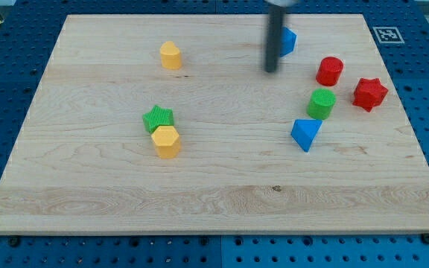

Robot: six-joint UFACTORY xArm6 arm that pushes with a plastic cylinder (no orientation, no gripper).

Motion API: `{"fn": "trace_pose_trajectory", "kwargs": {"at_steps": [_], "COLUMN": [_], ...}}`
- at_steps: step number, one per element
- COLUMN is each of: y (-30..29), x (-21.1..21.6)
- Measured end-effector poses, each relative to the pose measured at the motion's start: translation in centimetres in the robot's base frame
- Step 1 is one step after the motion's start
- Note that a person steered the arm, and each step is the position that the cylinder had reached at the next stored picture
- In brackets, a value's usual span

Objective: Nudge the blue triangle to the left a little bit

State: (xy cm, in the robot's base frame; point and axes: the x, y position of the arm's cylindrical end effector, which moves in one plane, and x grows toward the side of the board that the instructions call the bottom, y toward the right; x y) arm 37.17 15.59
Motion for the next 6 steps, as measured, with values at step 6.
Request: {"fn": "trace_pose_trajectory", "kwargs": {"at_steps": [6], "y": [-16.9], "x": [12.5]}}
